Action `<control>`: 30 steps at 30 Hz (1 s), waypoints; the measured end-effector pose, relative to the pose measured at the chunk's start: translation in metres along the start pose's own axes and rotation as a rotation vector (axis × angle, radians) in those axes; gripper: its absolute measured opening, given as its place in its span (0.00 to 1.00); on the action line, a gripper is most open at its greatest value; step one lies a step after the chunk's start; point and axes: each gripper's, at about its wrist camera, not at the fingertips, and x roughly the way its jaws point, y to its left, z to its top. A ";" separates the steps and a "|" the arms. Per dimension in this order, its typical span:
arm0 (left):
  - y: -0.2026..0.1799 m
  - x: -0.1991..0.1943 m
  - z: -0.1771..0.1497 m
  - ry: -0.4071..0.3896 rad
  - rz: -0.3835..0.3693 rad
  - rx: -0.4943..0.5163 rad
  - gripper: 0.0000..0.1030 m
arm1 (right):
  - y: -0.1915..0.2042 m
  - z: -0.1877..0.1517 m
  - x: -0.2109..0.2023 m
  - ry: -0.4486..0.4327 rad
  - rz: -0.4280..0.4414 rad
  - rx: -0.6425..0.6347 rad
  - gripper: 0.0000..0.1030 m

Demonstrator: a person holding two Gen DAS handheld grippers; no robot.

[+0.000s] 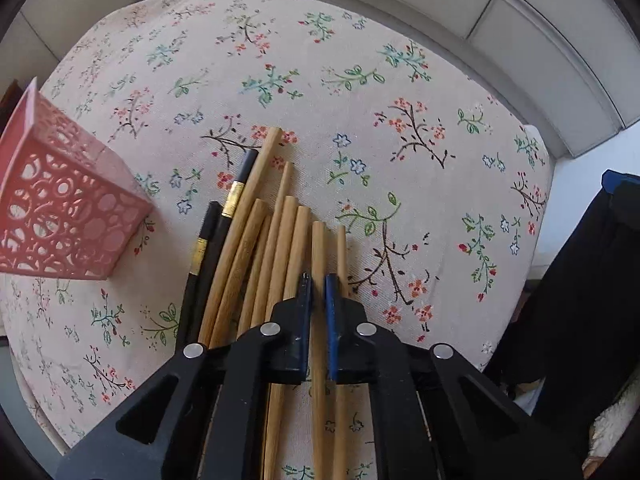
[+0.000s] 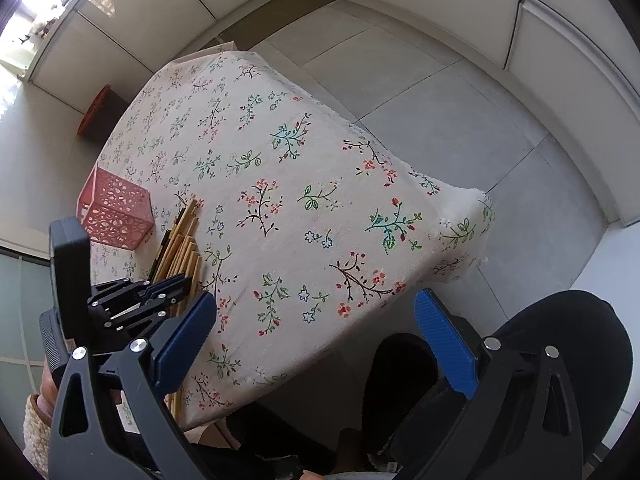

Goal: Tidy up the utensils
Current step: 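Close the left gripper on one wooden chopstick and lift it upright, then grasp a wooden chopstick with the right gripper while the left gripper holds its chopstick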

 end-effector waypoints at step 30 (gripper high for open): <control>0.064 -0.181 -0.125 -0.613 0.054 -0.297 0.06 | 0.163 -0.022 0.115 0.103 -0.237 -0.010 0.06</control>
